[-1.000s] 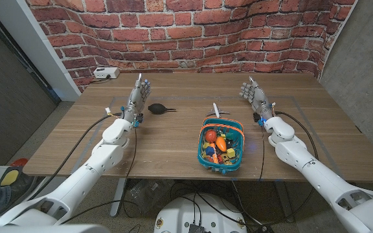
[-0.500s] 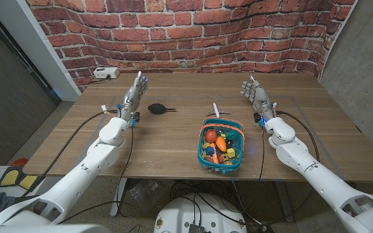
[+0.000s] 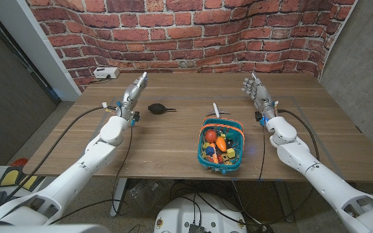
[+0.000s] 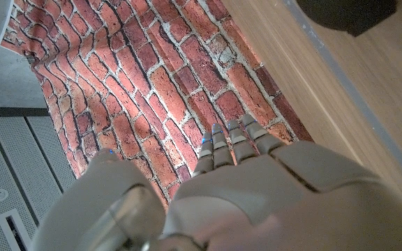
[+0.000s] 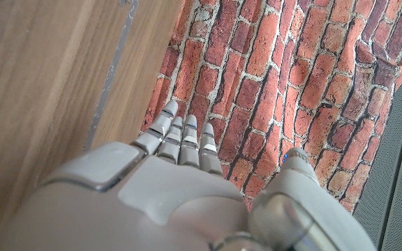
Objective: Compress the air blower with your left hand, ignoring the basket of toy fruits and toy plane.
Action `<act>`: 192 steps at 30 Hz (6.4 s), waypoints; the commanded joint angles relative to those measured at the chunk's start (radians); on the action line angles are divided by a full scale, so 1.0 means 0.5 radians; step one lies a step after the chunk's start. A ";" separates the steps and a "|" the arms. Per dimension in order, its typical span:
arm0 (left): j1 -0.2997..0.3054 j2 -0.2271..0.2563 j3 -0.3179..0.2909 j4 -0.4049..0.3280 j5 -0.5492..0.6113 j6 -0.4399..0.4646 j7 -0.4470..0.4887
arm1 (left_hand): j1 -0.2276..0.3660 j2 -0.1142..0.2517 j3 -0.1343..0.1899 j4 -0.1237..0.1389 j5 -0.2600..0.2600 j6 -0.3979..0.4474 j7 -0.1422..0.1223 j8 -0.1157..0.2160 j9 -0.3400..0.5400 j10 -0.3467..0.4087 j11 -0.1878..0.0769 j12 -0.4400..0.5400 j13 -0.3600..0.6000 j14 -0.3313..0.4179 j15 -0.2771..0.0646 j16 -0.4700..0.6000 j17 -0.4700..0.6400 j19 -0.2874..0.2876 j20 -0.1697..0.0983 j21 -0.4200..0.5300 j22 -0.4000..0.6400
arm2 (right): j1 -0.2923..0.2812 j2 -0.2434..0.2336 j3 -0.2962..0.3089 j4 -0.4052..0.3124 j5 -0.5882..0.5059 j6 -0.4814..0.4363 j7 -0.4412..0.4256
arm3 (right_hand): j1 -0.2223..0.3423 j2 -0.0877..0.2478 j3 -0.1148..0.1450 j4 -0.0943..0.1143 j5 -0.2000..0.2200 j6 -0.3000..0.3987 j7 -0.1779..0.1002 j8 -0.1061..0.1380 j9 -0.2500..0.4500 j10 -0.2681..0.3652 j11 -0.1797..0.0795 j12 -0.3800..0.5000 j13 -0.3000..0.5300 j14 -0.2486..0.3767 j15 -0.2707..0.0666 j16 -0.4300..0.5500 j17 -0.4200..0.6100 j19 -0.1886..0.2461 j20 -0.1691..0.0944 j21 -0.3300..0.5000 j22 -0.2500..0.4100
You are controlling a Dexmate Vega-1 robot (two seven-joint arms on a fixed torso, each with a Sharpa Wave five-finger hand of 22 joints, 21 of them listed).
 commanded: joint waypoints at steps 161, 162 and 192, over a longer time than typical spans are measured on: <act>-0.801 0.495 0.842 -0.529 2.038 1.231 -1.298 | 1.054 0.093 0.175 -0.423 -0.045 0.376 -0.229 -0.035 0.028 0.417 -0.340 -0.065 0.021 0.485 -0.279 -0.022 0.011 0.528 -0.116 -0.061 0.032 | -0.174 -0.075 0.057 -0.323 0.106 -0.351 -0.218 | 0.112 0.089 0.055 -0.063 -0.002 0.049 0.021 -0.006 0.003 0.073 0.001 0.017 0.005 0.114 -0.001 0.010 0.005 0.155 -0.015 -0.074 0.012; -0.802 0.494 0.845 -0.526 2.035 1.230 -1.297 | 1.060 0.097 0.178 -0.424 -0.045 0.378 -0.227 -0.035 0.028 0.418 -0.341 -0.066 0.021 0.489 -0.279 -0.021 0.011 0.532 -0.115 -0.060 0.032 | -0.175 -0.076 0.058 -0.328 0.110 -0.359 -0.223 | 0.112 0.088 0.055 -0.063 -0.002 0.050 0.022 -0.006 0.003 0.073 0.000 0.017 0.005 0.113 -0.001 0.009 0.005 0.155 -0.016 -0.074 0.012; -0.764 0.500 0.844 -0.515 1.929 1.241 -1.189 | 1.424 0.280 0.341 -0.486 -0.081 0.575 -0.179 0.009 0.033 0.601 -0.340 -0.035 0.032 0.706 -0.282 0.005 0.022 0.849 -0.046 0.061 0.037 | -0.173 -0.088 0.043 -0.324 0.120 -0.398 -0.210 | 0.108 0.092 0.054 -0.060 -0.003 0.044 0.023 -0.008 0.003 0.075 0.007 0.014 0.006 0.119 0.005 0.005 0.006 0.183 -0.019 -0.084 0.013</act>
